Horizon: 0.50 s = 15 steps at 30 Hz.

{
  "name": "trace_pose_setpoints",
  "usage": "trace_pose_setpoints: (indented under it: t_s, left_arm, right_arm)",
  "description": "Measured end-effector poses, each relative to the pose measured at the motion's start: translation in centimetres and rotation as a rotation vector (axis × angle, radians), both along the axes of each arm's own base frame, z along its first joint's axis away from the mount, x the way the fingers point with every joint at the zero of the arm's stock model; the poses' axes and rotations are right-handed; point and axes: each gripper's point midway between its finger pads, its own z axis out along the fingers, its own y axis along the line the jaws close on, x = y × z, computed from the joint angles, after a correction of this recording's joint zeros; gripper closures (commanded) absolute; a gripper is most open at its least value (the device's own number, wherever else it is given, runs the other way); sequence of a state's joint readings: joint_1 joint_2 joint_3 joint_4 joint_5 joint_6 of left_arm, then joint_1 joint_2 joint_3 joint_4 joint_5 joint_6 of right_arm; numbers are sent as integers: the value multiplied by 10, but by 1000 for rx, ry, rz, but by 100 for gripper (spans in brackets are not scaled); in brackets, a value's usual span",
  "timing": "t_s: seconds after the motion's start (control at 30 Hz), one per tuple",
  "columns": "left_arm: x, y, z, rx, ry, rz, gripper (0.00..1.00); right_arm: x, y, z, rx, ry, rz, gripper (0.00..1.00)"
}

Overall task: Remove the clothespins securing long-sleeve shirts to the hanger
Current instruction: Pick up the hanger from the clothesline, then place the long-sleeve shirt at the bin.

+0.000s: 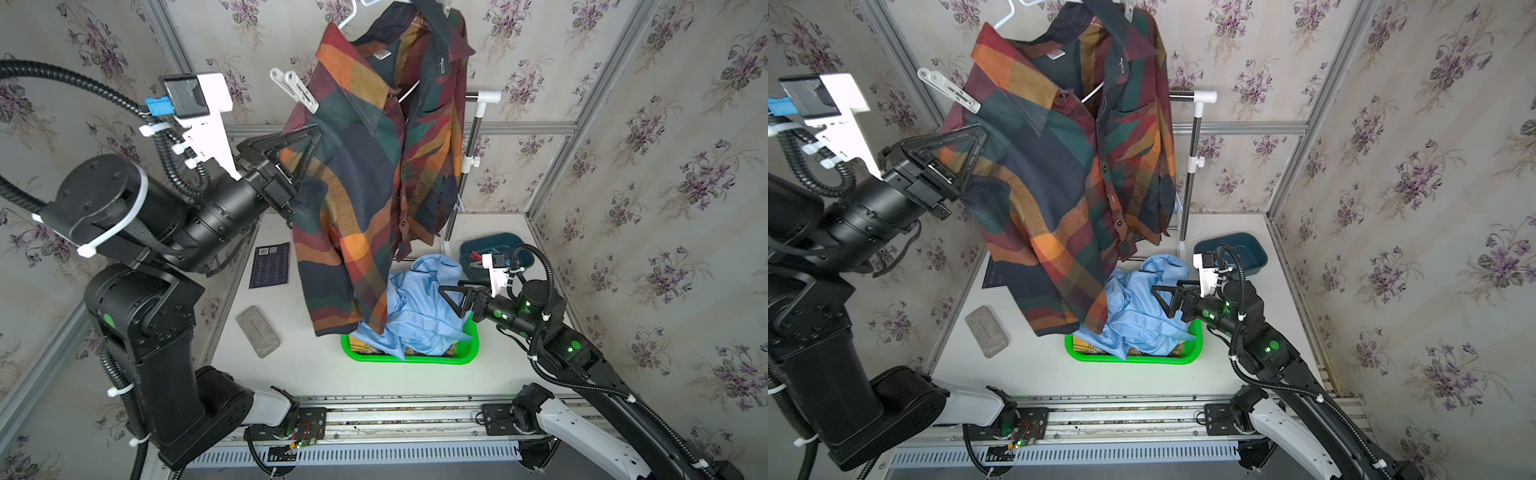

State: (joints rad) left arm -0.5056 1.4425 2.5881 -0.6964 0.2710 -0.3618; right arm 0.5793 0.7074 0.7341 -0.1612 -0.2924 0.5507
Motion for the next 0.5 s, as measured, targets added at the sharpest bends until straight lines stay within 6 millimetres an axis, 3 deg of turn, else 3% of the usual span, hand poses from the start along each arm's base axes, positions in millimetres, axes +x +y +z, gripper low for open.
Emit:
trace_pose_setpoints:
  t_s: [0.1, 0.23, 0.5]
  left_arm:
    - [8, -20, -1, -31, 25, -71, 100]
    - [19, -48, -30, 1, 119, -146, 100]
    - [20, -47, -97, 33, 244, -135, 100]
  right_arm:
    - [4, -5, -6, -4, 10, -25, 0]
    - [13, -16, -14, -3, 28, -68, 0]
    - [21, -29, -13, 11, 36, -118, 0]
